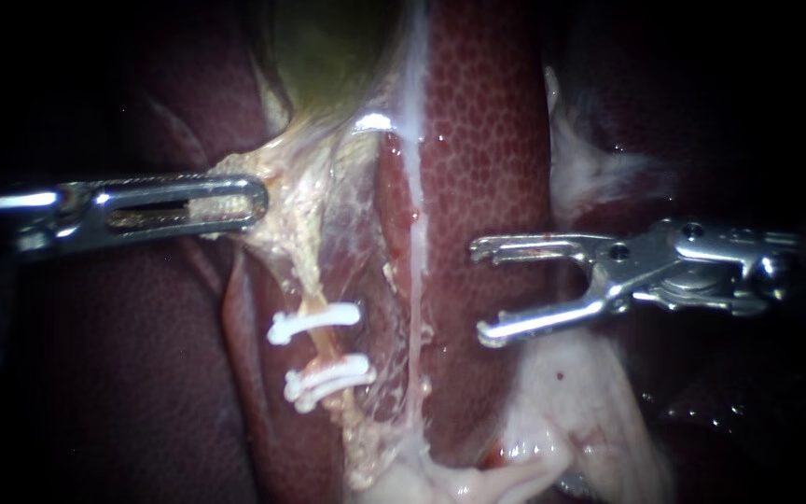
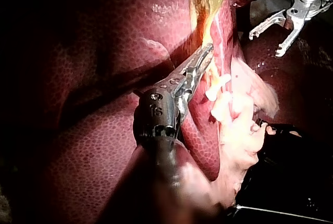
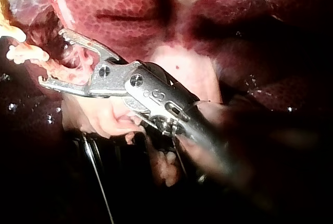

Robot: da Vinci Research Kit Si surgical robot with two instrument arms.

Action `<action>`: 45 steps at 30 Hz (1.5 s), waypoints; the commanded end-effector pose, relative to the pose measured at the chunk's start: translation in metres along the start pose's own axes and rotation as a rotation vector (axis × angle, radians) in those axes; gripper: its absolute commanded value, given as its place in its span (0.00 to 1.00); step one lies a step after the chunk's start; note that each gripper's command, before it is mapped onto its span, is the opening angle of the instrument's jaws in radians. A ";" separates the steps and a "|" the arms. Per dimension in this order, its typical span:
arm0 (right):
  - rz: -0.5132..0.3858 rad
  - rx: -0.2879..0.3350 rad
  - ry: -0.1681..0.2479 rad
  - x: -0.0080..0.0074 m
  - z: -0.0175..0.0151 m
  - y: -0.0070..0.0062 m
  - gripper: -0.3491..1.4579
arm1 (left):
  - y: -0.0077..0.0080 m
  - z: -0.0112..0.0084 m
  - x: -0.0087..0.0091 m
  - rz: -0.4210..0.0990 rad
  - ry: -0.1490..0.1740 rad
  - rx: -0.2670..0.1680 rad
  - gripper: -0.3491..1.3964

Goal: Going back third clip left tube

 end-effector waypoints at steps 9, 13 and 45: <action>-0.006 0.003 0.003 0.0005 -0.0004 -0.0003 0.52 | 0.0001 0.0001 0.0000 0.000 0.000 0.000 0.00; -0.006 0.000 0.003 0.0005 -0.0005 -0.0003 0.52 | 0.0003 0.0004 0.0003 0.001 -0.001 -0.001 0.00; -0.006 0.001 0.002 0.0005 -0.0008 -0.0007 0.52 | 0.0007 0.0085 0.0030 0.016 0.022 -0.009 0.00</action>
